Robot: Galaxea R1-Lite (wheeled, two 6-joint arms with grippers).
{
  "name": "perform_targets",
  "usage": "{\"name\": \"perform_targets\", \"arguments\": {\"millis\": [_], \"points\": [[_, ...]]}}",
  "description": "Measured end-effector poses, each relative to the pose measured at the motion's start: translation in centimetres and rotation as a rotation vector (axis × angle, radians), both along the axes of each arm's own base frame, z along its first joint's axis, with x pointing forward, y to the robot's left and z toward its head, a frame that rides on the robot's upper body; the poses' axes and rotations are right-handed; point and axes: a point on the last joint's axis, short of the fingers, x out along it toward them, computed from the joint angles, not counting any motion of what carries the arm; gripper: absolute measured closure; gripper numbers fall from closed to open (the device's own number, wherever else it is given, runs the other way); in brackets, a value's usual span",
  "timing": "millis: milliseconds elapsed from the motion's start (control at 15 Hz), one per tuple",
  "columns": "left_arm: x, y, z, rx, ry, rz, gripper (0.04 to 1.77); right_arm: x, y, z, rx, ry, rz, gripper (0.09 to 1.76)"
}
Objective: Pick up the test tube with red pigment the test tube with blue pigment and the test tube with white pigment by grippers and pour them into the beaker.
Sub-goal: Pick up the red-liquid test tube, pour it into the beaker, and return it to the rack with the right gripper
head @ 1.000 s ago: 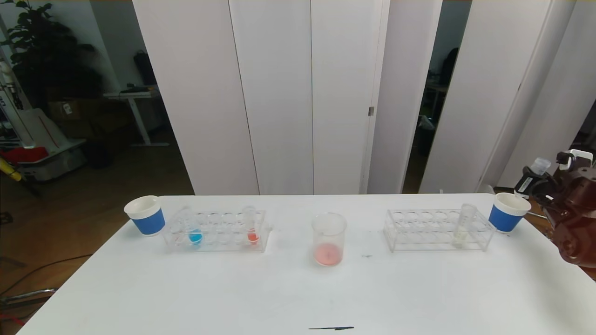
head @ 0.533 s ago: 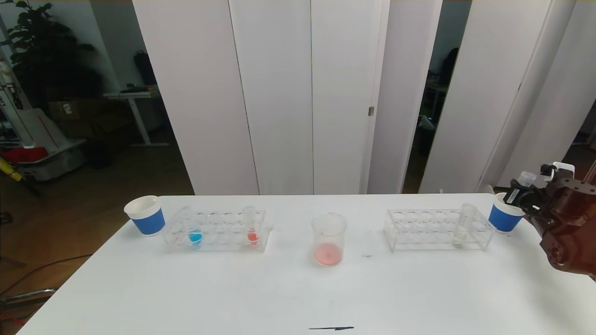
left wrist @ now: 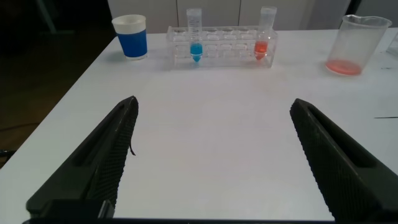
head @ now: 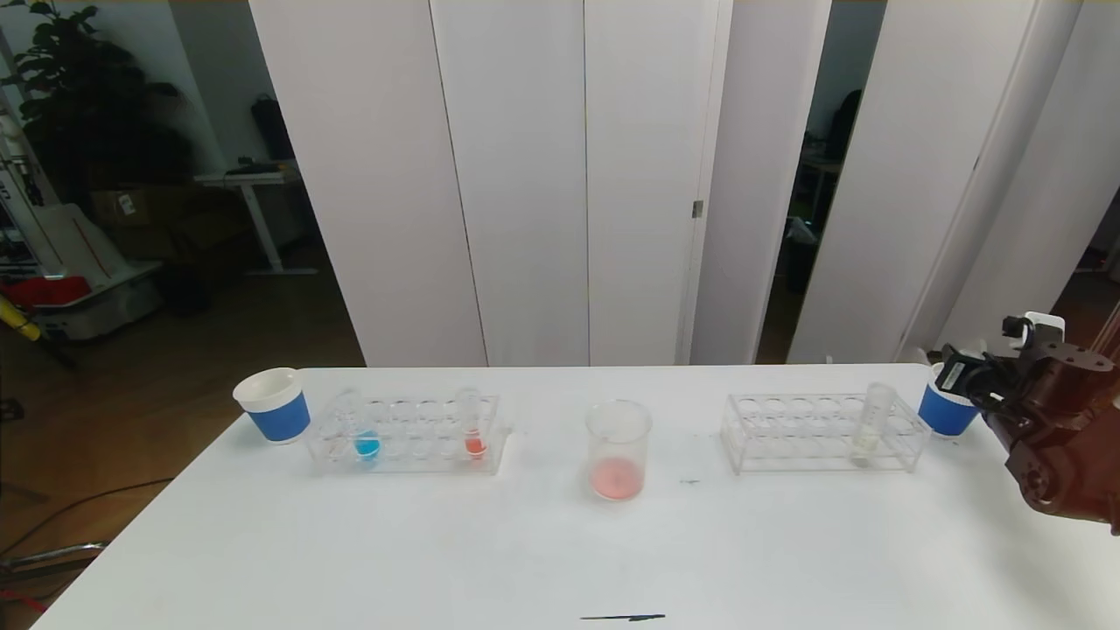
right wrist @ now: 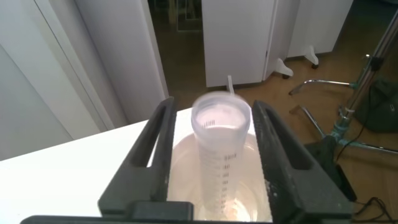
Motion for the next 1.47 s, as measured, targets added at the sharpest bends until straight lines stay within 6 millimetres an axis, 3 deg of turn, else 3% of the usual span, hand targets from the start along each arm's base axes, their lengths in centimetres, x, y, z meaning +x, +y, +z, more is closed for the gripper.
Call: {"name": "perform_targets", "arguments": {"millis": [133, 200, 667, 1000, 1267, 1467], "points": [[0.0, 0.0, 0.0, 0.0, 0.0, 0.001, 0.06, 0.0, 0.1, 0.0, 0.0, -0.001, 0.002, 0.22], [0.0, 0.0, 0.0, 0.0, 0.0, 0.0, 0.06, 0.0, 0.1, 0.1, -0.001, -0.003, 0.002, 0.1], [0.0, 0.0, 0.0, 0.0, 0.0, 0.0, 0.06, -0.7, 0.1, 3.3, -0.019, -0.034, 0.012, 0.1], [0.0, 0.0, 0.0, 0.0, 0.0, 0.001, 0.06, -2.9, 0.8, 8.3, -0.019, -0.019, 0.022, 0.1], [0.0, 0.0, 0.0, 0.0, 0.0, 0.0, 0.06, -6.8, 2.4, 14.0, -0.016, -0.019, 0.139, 0.1], [0.0, 0.0, 0.0, 0.0, 0.0, 0.0, 0.06, -11.9, 4.9, 17.8, -0.024, -0.048, 0.267, 0.1]]}}
